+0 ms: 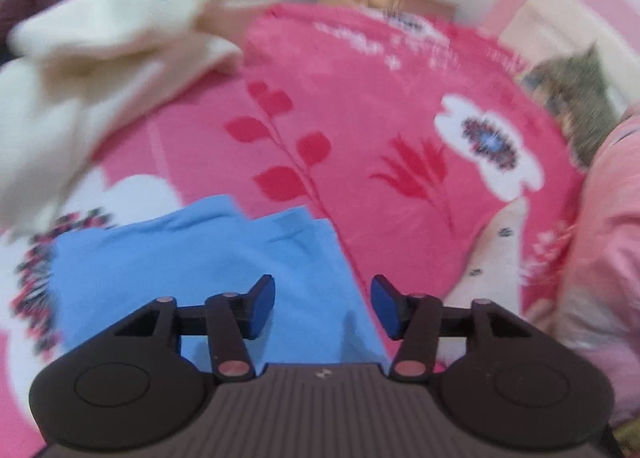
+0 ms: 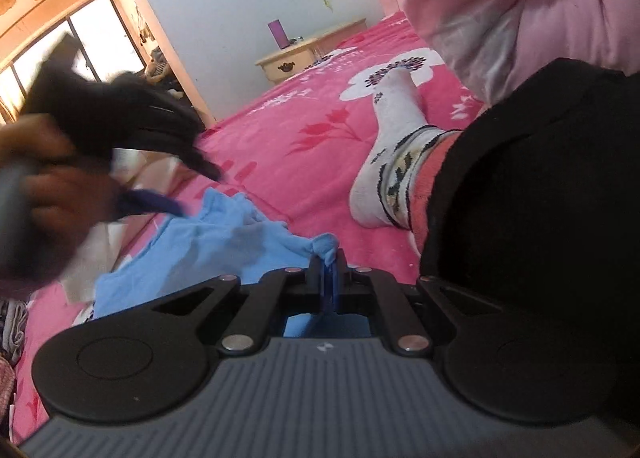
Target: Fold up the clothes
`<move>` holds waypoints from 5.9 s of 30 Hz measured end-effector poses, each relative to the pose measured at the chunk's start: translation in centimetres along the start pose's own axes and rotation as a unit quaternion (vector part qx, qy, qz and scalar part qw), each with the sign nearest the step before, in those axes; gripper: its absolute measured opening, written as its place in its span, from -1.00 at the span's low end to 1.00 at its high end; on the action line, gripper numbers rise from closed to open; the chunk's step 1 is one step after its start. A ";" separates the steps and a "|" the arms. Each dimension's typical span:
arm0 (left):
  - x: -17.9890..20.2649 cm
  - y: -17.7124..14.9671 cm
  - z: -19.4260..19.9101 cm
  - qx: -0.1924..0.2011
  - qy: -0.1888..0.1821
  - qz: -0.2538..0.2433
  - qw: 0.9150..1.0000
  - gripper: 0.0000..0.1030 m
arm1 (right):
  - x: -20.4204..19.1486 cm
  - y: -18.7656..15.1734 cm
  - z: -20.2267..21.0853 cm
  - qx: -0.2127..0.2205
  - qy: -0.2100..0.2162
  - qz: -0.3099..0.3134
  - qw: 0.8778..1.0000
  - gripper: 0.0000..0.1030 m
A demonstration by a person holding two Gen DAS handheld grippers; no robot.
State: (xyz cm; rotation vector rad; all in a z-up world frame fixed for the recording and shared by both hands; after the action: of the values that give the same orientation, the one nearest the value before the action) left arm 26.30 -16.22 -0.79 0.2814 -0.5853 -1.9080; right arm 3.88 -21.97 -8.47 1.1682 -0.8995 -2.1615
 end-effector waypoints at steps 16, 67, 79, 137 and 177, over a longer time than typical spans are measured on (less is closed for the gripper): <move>-14.4 -20.1 5.1 -0.043 -0.026 0.140 0.989 0.11 | 1.1 0.7 0.3 -0.018 -0.003 -0.015 1.000 -0.97; -24.4 -29.9 17.1 -0.010 -0.016 0.195 0.981 -1.00 | -3.5 -4.0 7.2 -0.285 0.105 -0.222 0.926 -0.90; -24.6 -34.7 19.3 0.056 0.043 0.113 0.991 -0.48 | -0.8 -3.4 12.9 -0.313 0.103 -0.105 0.938 -0.80; -20.1 -33.4 13.2 0.129 0.051 0.021 0.990 -0.64 | -5.6 -4.8 13.8 -0.329 0.135 0.335 0.873 -0.82; -20.6 -34.7 14.8 0.106 0.084 -0.026 0.990 -0.69 | -1.4 -4.2 8.2 -0.367 0.123 0.078 0.919 -0.45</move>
State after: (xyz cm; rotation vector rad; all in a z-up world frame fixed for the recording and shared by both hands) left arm 0.26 17.28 -7.70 0.5933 -0.6722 -1.8511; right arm -3.04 -15.78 -7.54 0.9029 -0.0332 -1.8901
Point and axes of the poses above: each gripper's, at about its wrist camera, not at the fingertips, and z roughly against the way its jaws point, x to its right, y to its top, the point moved 3 cm from there along -z, roughly the way its jaws point, and after that the axes turned 11 degrees about y, right-handed, at the moved point
